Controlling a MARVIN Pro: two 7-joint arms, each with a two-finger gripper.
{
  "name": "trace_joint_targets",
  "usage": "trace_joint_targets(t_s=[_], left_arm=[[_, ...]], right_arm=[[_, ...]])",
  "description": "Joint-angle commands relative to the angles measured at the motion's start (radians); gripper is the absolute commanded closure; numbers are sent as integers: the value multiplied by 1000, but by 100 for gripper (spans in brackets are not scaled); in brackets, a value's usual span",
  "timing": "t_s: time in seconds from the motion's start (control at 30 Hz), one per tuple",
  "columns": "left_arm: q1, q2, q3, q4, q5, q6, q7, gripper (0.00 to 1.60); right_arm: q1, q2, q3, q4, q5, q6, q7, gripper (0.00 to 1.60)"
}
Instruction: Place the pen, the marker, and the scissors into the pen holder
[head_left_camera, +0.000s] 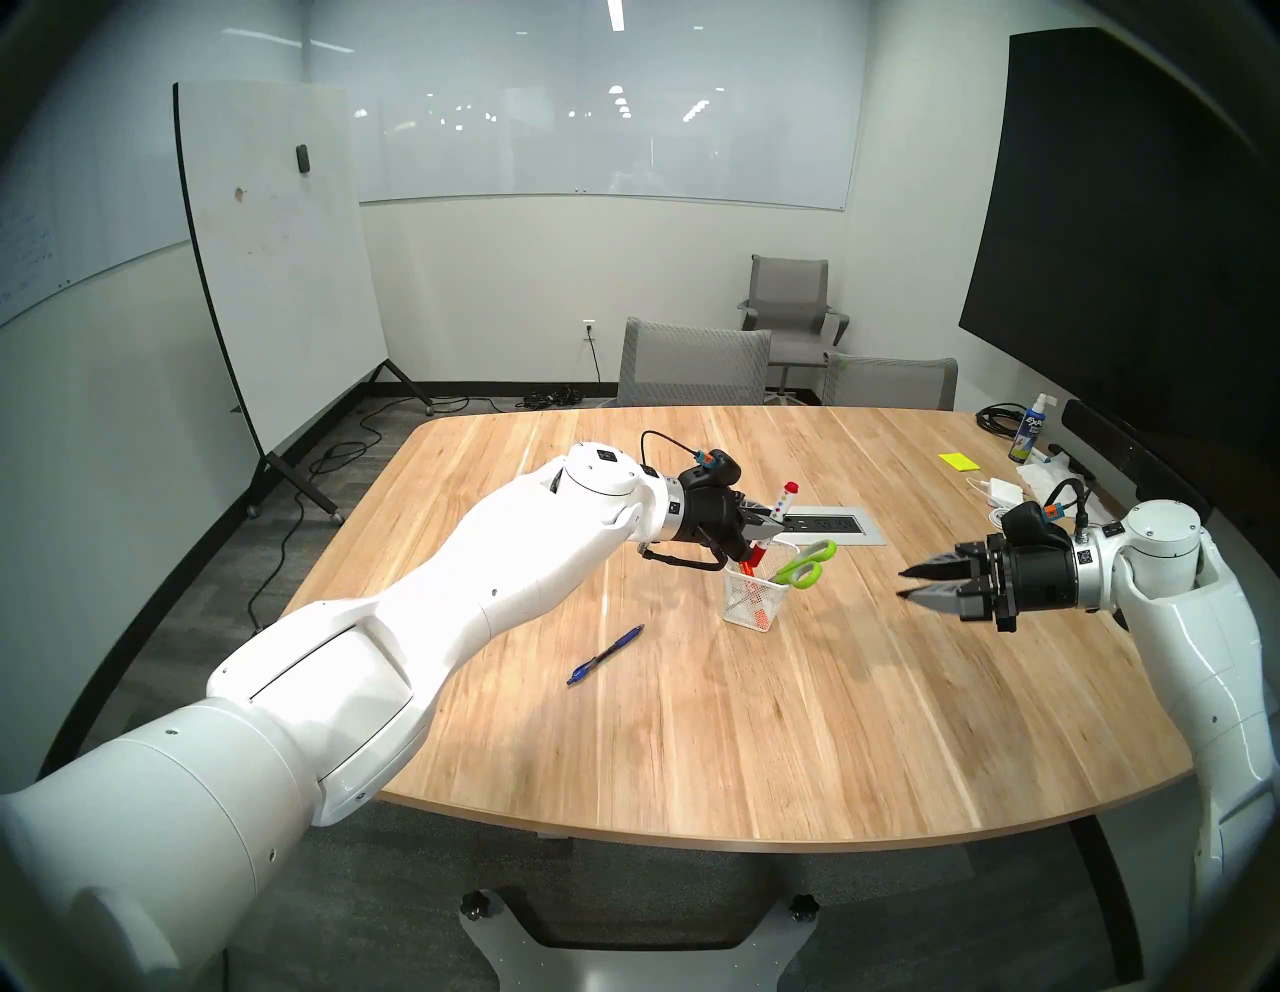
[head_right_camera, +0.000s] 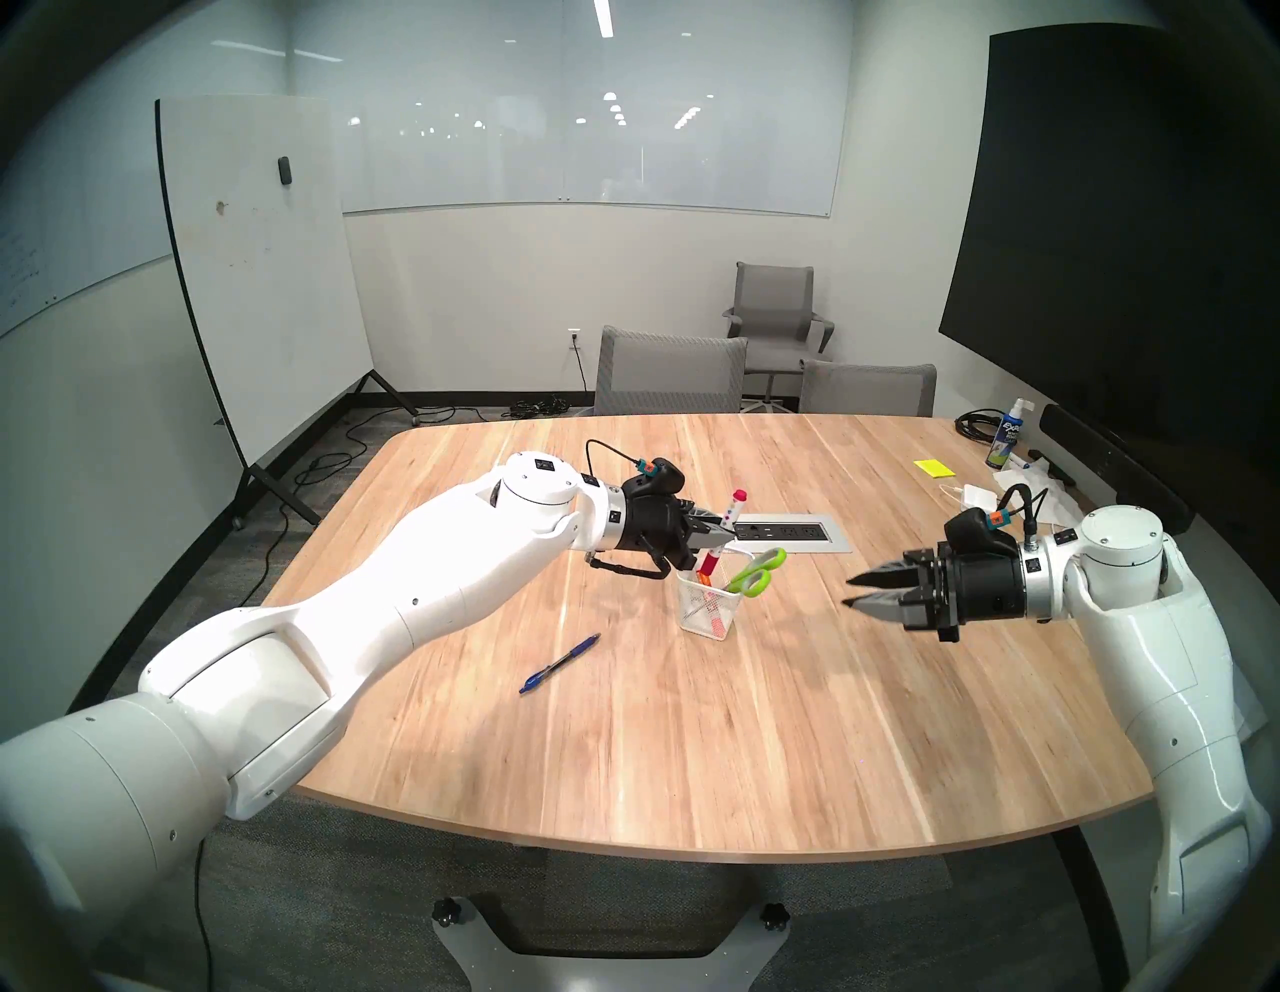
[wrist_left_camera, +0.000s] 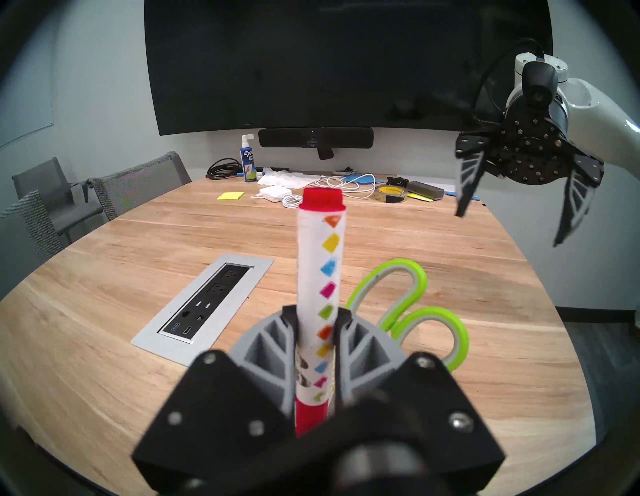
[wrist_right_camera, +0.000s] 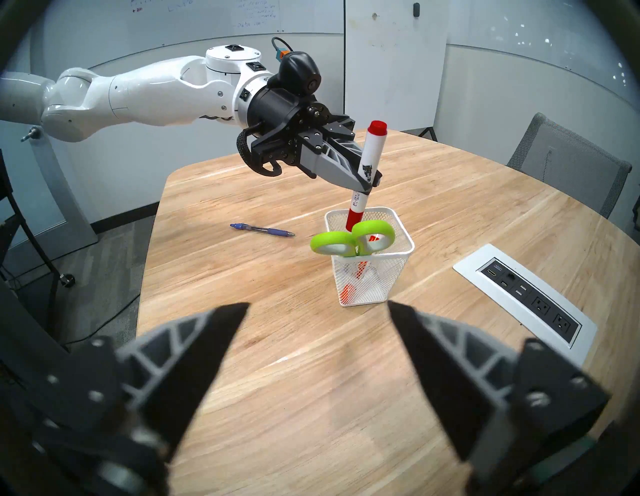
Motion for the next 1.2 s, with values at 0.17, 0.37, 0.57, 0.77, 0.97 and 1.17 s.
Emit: trace_joint_targets(t_s=[0.17,0.37,0.57,0.77,0.97,1.17], left_arm=[[-6,-10,-10,-23,-5,-5,7,160],[-3,-8,-10,-28,-5,-3,8,160],[1,-7,-8,-21,-4,-7,11,160],[1,-10,-8,19,-3,-16,10,160],[2,-10,-8,24,-4,-17,11,160],[1,-15,-7,40,-4,-20,9,160]], right_arm=[[13,1,3,-10,1,-2,1,0],[13,1,3,-11,0,-3,1,0],[11,1,4,-14,-1,0,0,0],[13,2,5,-12,2,2,4,0],[12,3,8,-13,5,6,8,0],[8,4,16,-18,10,11,15,0]])
